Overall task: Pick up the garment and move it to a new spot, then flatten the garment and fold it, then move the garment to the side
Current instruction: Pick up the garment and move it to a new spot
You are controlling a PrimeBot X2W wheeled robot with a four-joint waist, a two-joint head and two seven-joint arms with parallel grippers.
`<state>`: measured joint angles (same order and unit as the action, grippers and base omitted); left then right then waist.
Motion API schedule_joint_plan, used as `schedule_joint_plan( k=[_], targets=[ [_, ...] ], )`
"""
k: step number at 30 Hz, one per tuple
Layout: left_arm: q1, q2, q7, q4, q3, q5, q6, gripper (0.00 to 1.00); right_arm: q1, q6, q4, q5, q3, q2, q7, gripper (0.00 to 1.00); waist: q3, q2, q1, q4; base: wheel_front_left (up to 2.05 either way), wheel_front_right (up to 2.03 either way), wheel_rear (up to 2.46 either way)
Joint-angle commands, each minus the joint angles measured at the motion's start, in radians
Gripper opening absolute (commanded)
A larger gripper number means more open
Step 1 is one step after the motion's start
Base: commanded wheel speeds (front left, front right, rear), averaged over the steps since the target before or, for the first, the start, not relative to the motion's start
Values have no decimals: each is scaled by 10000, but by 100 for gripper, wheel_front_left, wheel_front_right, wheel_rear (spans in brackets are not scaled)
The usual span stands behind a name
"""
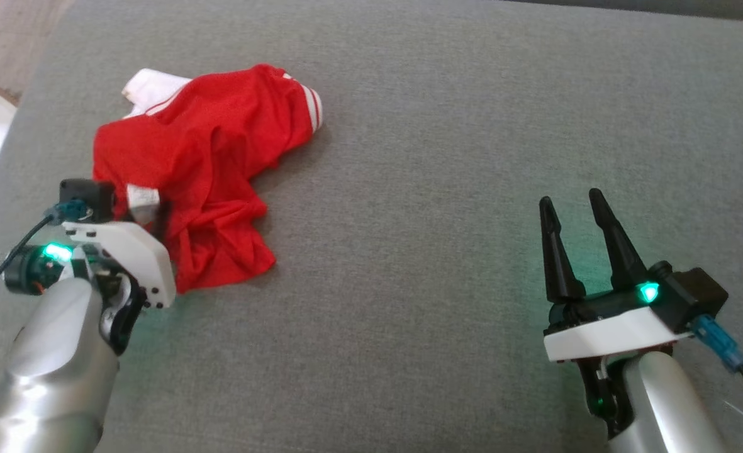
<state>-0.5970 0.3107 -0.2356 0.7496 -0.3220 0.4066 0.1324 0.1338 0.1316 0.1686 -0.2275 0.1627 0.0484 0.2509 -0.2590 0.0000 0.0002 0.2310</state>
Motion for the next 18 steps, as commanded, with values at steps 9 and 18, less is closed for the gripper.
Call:
schedule_joint_plan(
  k=[9, 18],
  targets=[
    [-930, 450, 2406, -1132, 351, 838, -18, 0, 317, -9, -289, -118, 221, 18, 109, 100, 281, 0, -2, -358, 0, 0, 0],
    [-877, 87, 4213, -3474, 255, 915, -19, 0, 229, -9, -184, -396, 321, 18, 109, 100, 955, 0, -2, -782, 0, 0, 0]
  ],
)
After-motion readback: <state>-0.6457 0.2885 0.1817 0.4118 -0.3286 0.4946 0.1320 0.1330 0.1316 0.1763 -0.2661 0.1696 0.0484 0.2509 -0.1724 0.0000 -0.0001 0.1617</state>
